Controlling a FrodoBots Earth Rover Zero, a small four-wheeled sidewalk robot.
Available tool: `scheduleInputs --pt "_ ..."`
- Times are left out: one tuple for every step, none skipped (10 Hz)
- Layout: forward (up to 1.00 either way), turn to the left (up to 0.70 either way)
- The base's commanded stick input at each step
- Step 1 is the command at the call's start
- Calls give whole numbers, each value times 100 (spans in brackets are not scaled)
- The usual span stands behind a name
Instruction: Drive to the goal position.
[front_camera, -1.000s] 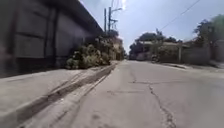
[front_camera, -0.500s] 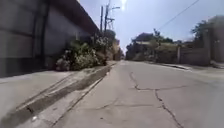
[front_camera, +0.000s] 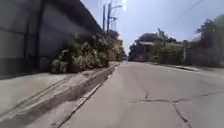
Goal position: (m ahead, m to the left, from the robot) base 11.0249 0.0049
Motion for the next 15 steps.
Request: scheduleInputs --pt "100 -25" --pt "100 -6" --pt "100 1" --pt "100 2" --pt "100 2" --pt "100 2" --pt "100 2" --pt "100 2" --pt "100 2" --pt "100 2" --pt "100 2" --pt "100 2" --pt "100 2" --pt "100 -8" --pt "100 -25"
